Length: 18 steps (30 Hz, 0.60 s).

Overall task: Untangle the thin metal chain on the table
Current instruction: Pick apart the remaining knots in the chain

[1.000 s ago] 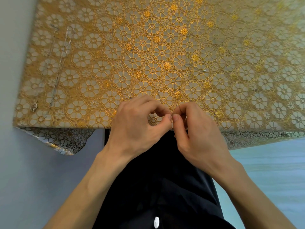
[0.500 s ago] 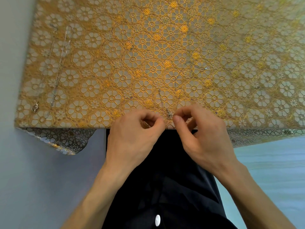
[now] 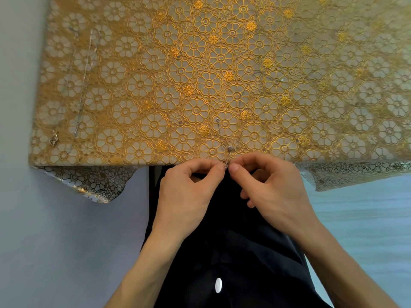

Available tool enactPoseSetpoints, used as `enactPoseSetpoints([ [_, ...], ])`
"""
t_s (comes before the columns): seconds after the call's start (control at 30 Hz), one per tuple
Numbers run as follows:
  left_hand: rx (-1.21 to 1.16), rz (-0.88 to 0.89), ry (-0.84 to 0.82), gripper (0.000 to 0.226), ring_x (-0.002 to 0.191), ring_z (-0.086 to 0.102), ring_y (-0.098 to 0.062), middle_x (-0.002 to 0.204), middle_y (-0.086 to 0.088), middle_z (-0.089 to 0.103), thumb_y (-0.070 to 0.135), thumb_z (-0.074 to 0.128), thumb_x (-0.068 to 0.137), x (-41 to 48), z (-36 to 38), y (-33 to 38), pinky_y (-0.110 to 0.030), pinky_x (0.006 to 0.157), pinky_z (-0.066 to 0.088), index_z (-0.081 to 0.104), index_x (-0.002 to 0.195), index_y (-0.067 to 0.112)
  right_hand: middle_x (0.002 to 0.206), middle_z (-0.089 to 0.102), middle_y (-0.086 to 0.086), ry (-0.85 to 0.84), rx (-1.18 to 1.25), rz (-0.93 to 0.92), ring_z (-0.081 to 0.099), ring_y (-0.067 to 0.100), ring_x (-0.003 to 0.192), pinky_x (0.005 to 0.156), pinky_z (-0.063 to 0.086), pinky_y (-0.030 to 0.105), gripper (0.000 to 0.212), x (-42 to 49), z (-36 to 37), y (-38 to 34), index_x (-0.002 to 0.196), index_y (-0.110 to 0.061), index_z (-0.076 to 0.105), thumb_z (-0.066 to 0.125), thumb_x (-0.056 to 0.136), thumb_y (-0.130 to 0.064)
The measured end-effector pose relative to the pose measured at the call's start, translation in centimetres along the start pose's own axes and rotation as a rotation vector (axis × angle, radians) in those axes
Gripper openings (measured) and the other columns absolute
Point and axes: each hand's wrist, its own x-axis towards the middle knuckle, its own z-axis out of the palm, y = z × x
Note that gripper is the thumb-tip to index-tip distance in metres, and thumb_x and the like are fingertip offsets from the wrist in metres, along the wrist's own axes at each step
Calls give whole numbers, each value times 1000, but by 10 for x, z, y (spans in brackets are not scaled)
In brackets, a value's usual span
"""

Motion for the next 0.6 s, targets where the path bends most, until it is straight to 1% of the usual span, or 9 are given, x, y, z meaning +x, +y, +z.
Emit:
enactPoseSetpoints([
  [0.17,12,18,-9,14,63,61,8,78,25,73,30,73,87,-1,0,-1,-22,72,47,75,76,38,71,70,-12,0,-20,-48,65,16,56,58,58,44,7,3,-3,0,85,-29,72,72,89,-24],
  [0.27,31,21,-15,9,66,63,7,78,25,72,32,72,88,-2,0,-2,-17,70,45,76,81,35,72,69,-14,-14,-41,-87,65,18,59,59,58,44,7,2,-3,0,85,-29,72,73,89,-23],
  [0.33,53,33,-14,7,67,63,7,78,26,72,34,72,88,-2,0,-3,-17,69,45,76,83,34,72,69,-14,-24,-54,-98,65,18,60,59,58,43,6,3,-3,1,85,-28,72,73,89,-24],
  [0.43,90,56,5,7,73,66,5,79,28,72,35,72,87,-3,0,-3,-15,70,47,76,81,37,72,68,-15,-32,-134,-171,66,14,63,59,57,36,3,4,-4,3,87,-28,72,72,90,-26],
  [0.5,115,76,16,8,77,66,4,81,29,71,35,73,86,-3,0,-2,-9,69,46,75,80,38,73,66,-15,-15,-249,-278,64,9,66,61,53,26,4,6,-5,2,88,-26,70,68,90,-29],
  [0.53,128,84,19,8,77,66,3,82,29,71,35,73,86,-3,1,-1,-9,69,46,75,79,39,76,65,-15,-4,-322,-336,62,6,68,63,50,24,6,7,-5,3,89,-25,69,66,90,-30],
  [0.6,160,103,31,8,77,65,1,82,29,70,35,73,85,-4,2,0,-10,69,46,75,79,39,84,64,-13,8,-472,-439,57,6,73,66,47,25,14,8,-5,4,93,-20,67,59,92,-32],
])
